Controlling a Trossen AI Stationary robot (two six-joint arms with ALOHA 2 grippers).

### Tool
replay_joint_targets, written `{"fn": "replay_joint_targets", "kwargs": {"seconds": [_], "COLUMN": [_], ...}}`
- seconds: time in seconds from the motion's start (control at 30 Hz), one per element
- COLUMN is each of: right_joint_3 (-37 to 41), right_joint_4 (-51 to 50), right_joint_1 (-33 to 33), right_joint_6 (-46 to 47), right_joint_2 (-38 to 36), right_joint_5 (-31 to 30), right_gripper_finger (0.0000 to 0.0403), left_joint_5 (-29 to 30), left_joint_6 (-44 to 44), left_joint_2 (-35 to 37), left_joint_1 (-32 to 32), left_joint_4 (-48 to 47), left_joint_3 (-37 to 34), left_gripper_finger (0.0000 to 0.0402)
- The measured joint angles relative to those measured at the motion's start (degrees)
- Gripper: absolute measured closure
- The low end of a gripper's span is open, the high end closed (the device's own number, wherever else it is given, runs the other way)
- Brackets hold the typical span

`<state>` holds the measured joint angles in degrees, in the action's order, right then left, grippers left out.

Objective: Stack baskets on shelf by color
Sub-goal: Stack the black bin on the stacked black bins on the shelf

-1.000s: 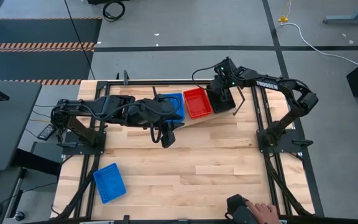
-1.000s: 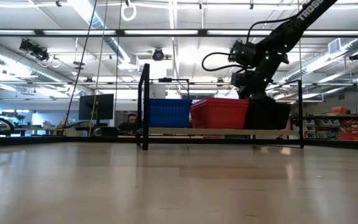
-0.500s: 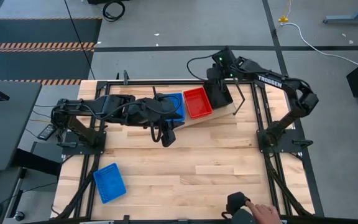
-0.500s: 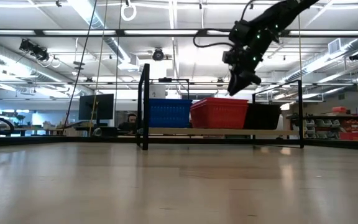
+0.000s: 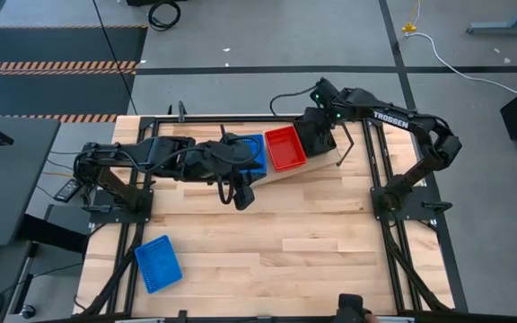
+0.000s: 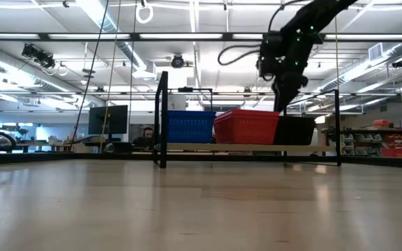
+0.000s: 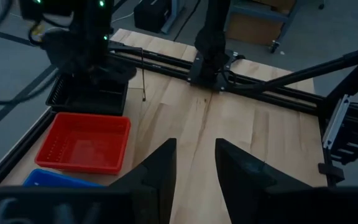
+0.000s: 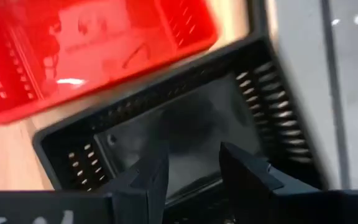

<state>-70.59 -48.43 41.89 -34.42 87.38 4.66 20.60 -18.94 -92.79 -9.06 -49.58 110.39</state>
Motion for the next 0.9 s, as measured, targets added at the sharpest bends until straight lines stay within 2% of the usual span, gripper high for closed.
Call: {"fn": "replay_joint_targets", "kwargs": {"seconds": [0.4, 0.63, 0.9], "right_joint_3": [12.8, 14.9, 14.4], "right_joint_4": [13.0, 11.7, 11.3], "right_joint_1": [0.5, 0.4, 0.3], "right_joint_6": [0.4, 1.5, 2.9], "right_joint_2": [1.7, 1.4, 1.5], "right_joint_5": [1.6, 4.2, 4.2], "right_gripper_finger": [0.0265, 0.0265, 0.0265], "left_joint_5": [0.0, 0.0, 0.0], "left_joint_6": [-3.3, -3.4, -3.1], "left_joint_2": [0.0, 0.0, 0.0], "left_joint_1": [-1.1, -1.8, -1.8], "left_joint_4": [0.0, 0.0, 0.0], "left_joint_3": [0.0, 0.0, 0.0], "left_gripper_finger": [0.0285, 0.0285, 0.0285]}}
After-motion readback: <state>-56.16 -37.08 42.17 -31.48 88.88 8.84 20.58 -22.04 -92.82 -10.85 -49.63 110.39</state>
